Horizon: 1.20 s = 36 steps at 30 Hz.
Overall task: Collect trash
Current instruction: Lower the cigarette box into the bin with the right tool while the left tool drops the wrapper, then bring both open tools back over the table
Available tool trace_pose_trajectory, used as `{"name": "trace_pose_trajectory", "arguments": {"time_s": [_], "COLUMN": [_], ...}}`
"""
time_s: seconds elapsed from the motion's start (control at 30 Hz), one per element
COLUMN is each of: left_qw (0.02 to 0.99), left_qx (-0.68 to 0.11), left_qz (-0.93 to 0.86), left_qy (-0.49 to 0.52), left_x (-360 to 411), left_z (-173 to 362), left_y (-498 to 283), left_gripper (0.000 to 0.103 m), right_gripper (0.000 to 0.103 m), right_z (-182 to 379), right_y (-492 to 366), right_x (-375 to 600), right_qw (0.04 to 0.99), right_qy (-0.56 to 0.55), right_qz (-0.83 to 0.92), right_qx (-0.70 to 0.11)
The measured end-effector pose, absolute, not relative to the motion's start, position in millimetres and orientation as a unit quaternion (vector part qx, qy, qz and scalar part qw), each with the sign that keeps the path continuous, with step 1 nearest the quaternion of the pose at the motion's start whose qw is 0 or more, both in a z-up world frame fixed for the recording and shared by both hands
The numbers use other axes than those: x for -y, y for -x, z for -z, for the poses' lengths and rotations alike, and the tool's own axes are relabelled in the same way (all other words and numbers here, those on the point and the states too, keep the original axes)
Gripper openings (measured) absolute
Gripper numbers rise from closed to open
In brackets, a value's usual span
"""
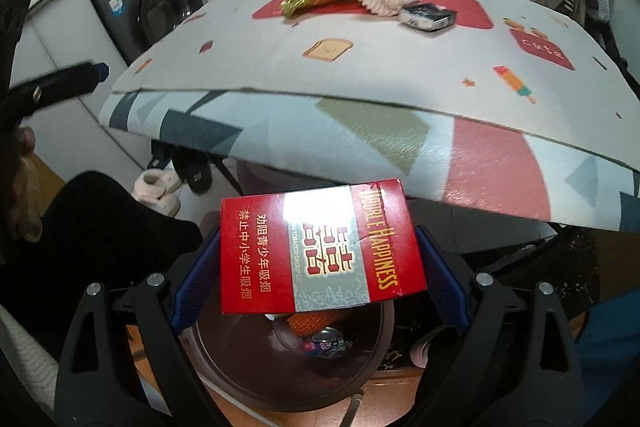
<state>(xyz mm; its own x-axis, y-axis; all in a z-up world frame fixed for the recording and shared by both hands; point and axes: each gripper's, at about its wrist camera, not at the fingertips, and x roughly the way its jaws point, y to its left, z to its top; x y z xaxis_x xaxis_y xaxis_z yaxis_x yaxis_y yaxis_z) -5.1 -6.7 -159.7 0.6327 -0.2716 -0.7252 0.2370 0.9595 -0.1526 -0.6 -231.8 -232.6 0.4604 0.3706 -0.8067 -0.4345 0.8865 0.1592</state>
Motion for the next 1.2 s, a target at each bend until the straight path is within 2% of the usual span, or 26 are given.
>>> {"name": "trace_pose_trajectory", "arguments": {"time_s": [0.37, 0.43, 1.2], "left_qw": [0.902, 0.902, 0.900], "left_qx": [-0.413, -0.413, -0.420], "left_qz": [0.122, 0.123, 0.112], "left_qy": [0.037, 0.034, 0.033], "left_x": [-7.2, -5.0, -5.5], "left_z": [167.9, 168.4, 174.2], "left_y": [5.0, 6.2, 8.0], "left_gripper": [0.097, 0.097, 0.097], "right_gripper": [0.091, 0.097, 0.097], "right_z": [239.3, 240.0, 243.6], "right_y": [1.0, 1.2, -1.1], "right_x": [222.2, 221.9, 226.7], "right_qw": [0.847, 0.846, 0.846], "right_qy": [0.054, 0.056, 0.053], "right_qz": [-0.243, -0.242, -0.223], "right_qx": [-0.470, -0.471, -0.481]}}
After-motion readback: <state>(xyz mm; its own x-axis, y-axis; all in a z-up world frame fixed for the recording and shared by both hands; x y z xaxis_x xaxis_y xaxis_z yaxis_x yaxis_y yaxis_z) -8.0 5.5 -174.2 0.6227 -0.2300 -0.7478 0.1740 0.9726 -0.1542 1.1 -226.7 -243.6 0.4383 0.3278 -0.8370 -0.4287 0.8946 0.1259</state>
